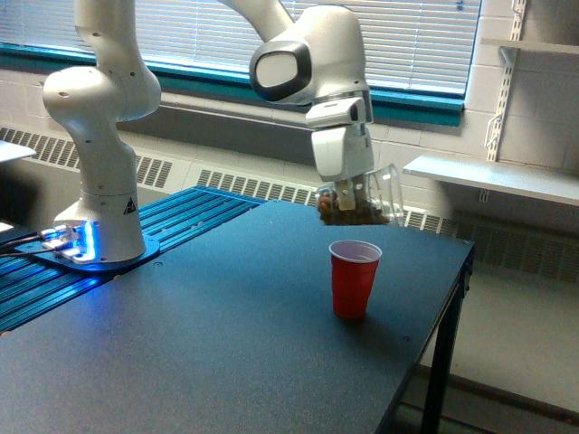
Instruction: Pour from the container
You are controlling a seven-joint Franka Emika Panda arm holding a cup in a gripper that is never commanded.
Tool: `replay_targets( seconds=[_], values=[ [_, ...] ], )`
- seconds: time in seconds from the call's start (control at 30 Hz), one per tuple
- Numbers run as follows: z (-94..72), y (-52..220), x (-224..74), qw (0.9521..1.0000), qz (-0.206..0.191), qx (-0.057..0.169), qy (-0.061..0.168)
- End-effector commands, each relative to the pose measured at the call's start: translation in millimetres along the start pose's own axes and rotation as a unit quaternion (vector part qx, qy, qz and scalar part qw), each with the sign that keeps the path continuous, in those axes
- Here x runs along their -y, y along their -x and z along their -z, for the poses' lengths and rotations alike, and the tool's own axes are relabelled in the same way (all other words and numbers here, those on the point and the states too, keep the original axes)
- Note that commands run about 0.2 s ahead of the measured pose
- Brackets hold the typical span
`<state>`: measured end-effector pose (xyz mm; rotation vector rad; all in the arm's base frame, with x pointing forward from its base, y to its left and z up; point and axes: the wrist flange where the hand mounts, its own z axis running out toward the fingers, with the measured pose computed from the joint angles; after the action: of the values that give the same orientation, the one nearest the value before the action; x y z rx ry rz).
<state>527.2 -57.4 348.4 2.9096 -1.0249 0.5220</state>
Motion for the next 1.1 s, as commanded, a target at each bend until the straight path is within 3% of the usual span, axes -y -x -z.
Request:
replay_targets(
  seconds=[0.03,0.5,1.1],
  values=[
    [12.6,6.3,-3.4,0.9999,-0.003,-0.015,-0.003],
    [5.9,48.3,-11.3,0.9995,0.026,-0.006,0.020],
    [2.4,75.8,-4.2,0.9959,0.073,-0.002,0.052]
  ],
)
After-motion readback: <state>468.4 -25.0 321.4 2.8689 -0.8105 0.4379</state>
